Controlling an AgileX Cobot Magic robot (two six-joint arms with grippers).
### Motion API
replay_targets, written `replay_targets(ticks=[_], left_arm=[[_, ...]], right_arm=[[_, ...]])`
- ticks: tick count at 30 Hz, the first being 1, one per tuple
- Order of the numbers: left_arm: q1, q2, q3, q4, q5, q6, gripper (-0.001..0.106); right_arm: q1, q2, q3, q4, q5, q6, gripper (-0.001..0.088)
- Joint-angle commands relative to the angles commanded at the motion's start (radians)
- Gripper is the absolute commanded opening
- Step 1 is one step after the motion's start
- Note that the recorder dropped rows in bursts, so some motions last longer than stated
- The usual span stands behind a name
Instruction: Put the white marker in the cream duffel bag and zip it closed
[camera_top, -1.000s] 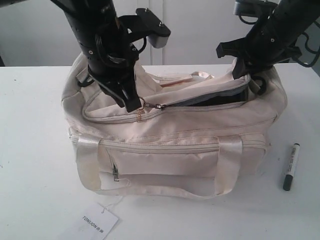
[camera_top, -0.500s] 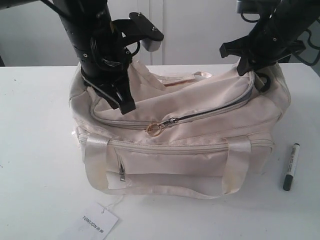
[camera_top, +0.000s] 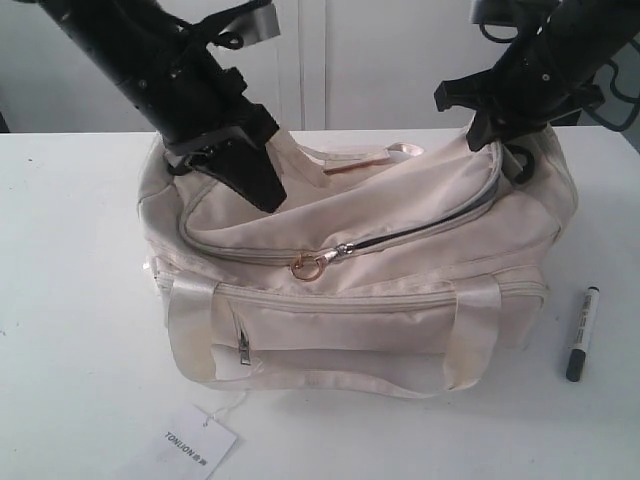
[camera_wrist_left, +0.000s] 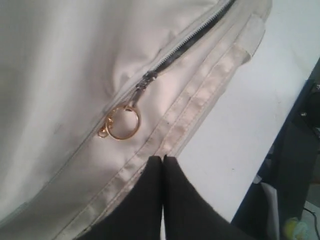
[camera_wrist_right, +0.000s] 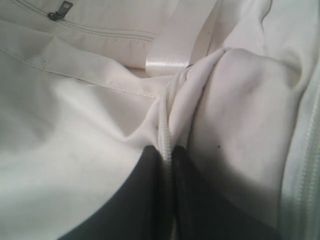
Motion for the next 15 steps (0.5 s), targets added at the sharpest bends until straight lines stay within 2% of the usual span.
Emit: replay_targets(ticks=[6, 8, 15], left_arm=[[0.000, 0.000, 0.103, -0.011, -0.131, -0.013, 0.000], [-0.002, 0.000, 0.117, -0.018, -0.158, -0.023, 0.005], [-0.040, 0.023, 0.122, -0.052, -0.213, -0.033, 0.046]], right_arm=[[0.000, 0.000, 0.000, 0.002, 0.000, 0.000, 0.0000], [0.000, 0.000, 0.000, 0.002, 0.000, 0.000, 0.0000], [0.000, 0.000, 0.000, 0.004, 0.000, 0.000, 0.0000]])
